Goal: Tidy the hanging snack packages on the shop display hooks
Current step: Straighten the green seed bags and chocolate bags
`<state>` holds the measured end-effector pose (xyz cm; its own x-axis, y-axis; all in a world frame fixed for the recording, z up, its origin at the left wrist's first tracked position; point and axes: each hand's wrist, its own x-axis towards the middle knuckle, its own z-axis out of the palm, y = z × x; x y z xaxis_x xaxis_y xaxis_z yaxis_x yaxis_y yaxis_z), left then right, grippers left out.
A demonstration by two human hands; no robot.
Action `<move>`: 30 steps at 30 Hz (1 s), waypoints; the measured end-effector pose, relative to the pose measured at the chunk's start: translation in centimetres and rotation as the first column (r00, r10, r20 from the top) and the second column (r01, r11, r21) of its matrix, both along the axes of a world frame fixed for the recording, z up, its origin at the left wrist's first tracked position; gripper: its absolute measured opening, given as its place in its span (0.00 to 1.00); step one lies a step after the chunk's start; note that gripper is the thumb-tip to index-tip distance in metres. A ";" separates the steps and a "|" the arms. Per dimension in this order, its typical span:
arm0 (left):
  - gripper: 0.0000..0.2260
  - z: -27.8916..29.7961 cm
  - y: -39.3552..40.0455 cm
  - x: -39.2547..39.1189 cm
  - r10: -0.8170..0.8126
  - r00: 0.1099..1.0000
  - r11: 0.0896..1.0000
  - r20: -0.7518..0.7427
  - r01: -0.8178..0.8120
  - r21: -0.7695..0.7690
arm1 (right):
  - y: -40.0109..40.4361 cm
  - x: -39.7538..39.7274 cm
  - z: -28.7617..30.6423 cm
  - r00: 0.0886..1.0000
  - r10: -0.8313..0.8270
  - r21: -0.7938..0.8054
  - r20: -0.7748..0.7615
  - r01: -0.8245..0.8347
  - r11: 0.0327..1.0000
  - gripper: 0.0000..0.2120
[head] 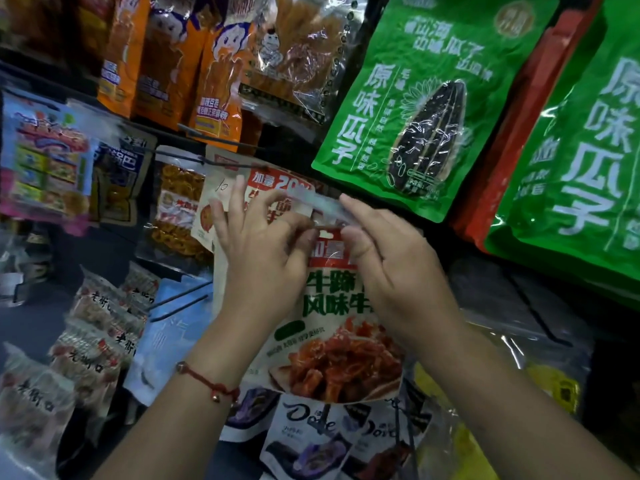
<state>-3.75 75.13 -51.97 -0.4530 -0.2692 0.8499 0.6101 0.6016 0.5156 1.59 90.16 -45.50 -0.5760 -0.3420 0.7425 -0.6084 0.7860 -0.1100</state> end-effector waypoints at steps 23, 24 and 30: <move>0.08 3.1 0.9 -5.1 -0.120 0.923 0.989 0.366 0.143 -0.035 | -0.6 0.3 1.3 0.991 0.127 -0.419 0.034 -0.101 0.902 0.09; 0.11 3.5 1.2 -5.0 -0.096 0.913 0.991 0.396 0.124 -0.044 | -0.6 0.3 1.3 0.992 0.124 -0.416 0.031 -0.100 0.904 0.09; 0.11 3.7 1.8 -4.8 -0.094 0.928 0.996 0.361 0.089 0.029 | -0.3 0.4 1.3 0.990 0.141 -0.417 0.031 -0.116 0.901 0.10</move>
<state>-8.55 76.92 -48.25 -0.7521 -0.2212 0.6208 0.4329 0.5444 0.7185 1.96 89.86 -44.21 -0.5947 -0.0856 0.7994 -0.6834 0.5776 -0.4465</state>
